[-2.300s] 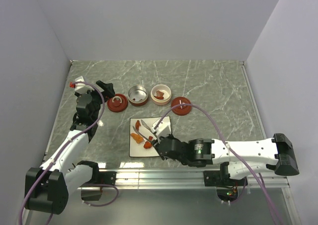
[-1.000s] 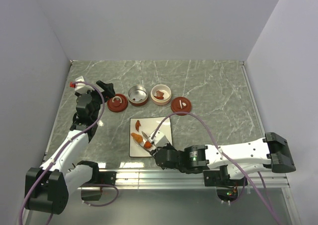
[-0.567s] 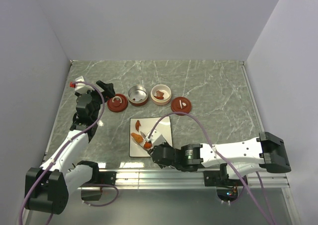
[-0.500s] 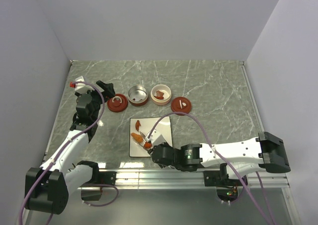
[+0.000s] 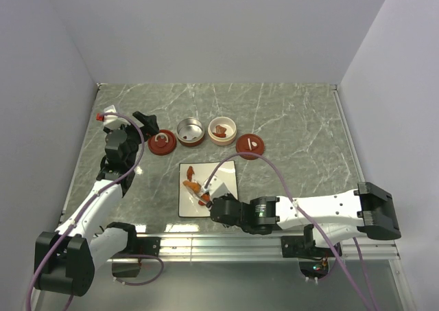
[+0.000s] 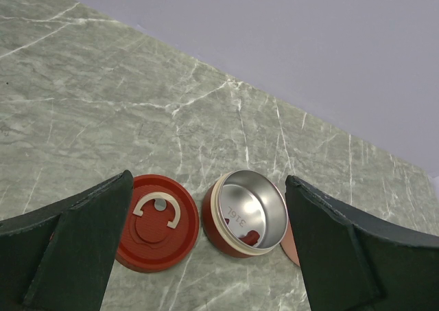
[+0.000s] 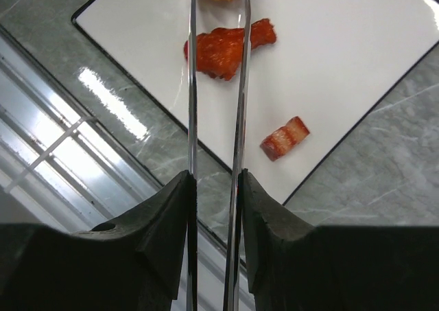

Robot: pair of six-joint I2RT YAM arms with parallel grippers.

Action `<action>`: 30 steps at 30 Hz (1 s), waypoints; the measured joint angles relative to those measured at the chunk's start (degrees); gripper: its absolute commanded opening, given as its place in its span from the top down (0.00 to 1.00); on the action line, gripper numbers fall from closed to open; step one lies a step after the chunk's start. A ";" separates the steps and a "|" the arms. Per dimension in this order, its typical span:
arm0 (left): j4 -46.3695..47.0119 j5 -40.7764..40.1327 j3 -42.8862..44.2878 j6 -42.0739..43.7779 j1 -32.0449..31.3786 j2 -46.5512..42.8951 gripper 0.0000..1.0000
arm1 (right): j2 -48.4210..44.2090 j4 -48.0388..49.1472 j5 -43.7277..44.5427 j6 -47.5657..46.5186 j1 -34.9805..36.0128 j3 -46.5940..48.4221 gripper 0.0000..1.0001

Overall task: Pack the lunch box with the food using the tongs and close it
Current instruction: Pick up the food using the clamp, then place the food into the lunch box

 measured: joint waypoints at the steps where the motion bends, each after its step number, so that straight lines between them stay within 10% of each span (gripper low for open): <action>1: 0.00 0.00 0.00 0.00 0.00 0.00 0.01 | -0.22 -0.02 0.35 -0.26 -0.33 0.04 0.73; 30: 0.00 -0.15 0.00 0.00 0.07 0.00 0.01 | 5.79 1.49 3.69 -16.46 -20.41 17.22 0.73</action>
